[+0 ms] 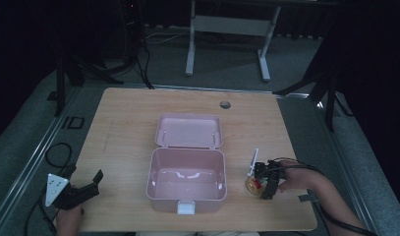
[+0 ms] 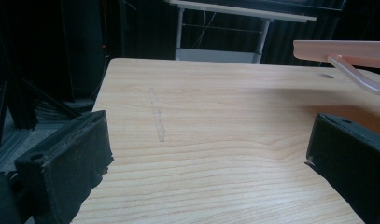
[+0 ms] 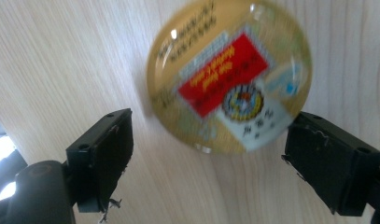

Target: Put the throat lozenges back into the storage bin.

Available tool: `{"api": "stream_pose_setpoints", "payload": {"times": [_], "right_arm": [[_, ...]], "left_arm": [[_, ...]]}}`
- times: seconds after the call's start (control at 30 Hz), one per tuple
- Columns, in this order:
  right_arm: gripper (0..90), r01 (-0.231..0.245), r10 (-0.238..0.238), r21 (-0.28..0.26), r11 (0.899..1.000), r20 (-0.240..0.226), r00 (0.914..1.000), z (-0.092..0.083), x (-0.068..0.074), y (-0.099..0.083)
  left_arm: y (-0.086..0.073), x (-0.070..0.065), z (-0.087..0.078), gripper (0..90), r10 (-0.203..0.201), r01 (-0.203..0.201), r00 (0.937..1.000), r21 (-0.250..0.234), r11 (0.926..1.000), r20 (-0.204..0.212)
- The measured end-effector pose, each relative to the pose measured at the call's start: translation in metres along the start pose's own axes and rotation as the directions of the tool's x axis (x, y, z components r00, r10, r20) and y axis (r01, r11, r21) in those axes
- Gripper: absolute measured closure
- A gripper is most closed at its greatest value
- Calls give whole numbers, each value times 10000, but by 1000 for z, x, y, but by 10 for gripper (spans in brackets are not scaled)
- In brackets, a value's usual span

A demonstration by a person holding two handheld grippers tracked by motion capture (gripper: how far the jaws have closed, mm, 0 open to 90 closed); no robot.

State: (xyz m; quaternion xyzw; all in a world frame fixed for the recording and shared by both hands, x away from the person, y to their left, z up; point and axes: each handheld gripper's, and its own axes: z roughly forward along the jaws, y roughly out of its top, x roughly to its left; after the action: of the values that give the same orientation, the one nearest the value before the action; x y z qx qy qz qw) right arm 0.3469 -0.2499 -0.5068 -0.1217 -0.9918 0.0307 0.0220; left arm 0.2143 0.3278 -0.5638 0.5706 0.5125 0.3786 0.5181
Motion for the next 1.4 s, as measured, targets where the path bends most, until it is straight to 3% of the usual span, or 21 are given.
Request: {"api": "stream_pose_setpoints", "payload": {"times": [0.37,0.6,0.77,0.93,1.4], "right_arm": [[151,389,-389,1,9992,131,9992,2,-2,22],[194,620,-623,123,9980,258,9977,2,-1,26],[204,544,-544,-8,9985,185,9983,-7,0,25],[204,614,-617,212,9979,142,9980,-15,2,24],[205,470,-475,267,9985,206,9987,-61,8,26]], "left_arm": [[0,0,0,4,11,-11,10000,2,10000,35],[0,0,0,4,6,-6,10000,8,10000,44],[0,0,0,4,16,-16,10000,7,10000,39],[0,0,0,4,7,-7,10000,12,10000,37],[0,0,0,4,9,-9,10000,14,10000,35]]}}
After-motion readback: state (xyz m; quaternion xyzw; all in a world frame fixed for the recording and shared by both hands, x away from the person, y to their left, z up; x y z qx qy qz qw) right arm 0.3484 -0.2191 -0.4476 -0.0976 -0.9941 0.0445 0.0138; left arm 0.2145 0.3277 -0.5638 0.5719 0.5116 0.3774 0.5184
